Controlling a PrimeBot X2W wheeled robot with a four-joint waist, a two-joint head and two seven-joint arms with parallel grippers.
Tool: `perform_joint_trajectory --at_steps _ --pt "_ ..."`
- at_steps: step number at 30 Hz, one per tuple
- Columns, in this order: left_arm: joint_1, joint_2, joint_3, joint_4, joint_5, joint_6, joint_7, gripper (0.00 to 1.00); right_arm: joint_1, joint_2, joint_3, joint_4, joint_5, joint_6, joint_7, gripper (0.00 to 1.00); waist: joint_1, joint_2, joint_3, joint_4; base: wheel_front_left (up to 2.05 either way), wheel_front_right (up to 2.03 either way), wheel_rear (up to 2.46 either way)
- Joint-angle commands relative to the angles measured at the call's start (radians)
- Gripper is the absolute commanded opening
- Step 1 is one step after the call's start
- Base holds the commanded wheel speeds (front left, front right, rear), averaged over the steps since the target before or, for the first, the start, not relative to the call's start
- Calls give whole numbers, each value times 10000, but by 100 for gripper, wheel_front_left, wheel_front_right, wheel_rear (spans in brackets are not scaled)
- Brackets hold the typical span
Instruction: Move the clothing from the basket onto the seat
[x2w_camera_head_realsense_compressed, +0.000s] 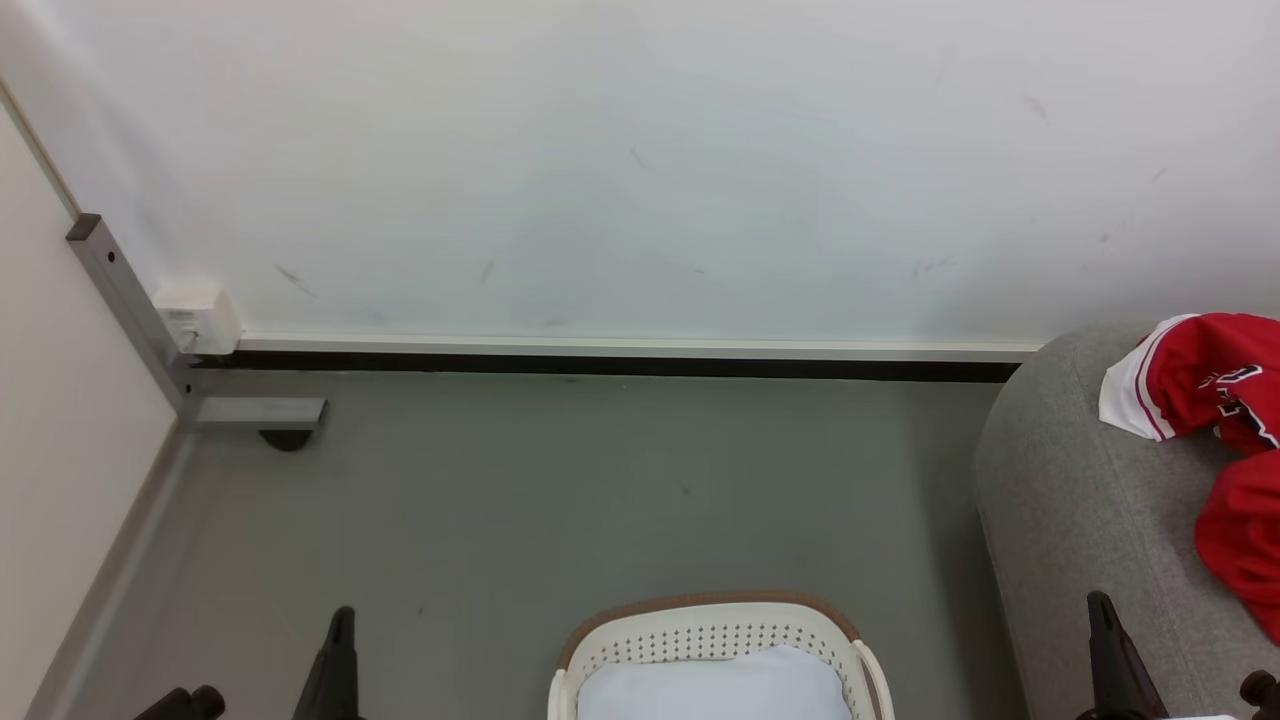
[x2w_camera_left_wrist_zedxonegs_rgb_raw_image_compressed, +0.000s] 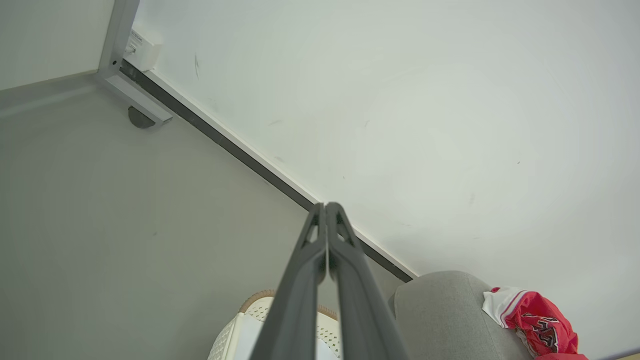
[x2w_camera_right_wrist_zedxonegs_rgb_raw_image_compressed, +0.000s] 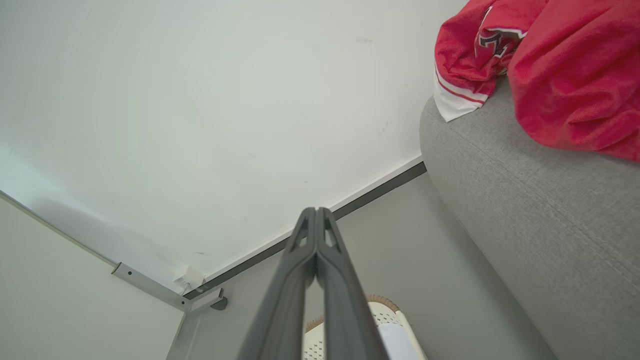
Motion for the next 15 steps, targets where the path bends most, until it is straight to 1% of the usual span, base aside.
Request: perform_joint_trajectory --at_steps 1,15 --pt "-235 52 75 -161 -306 -32 45 0 -327 -33 -73 -152 241 -5 47 0 0 0 3 1 0 0 0" --pt "-398 61 233 -220 -2116 -47 544 0 -460 21 -364 -237 1851 -7 535 0 0 0 65 14 0 0 0"
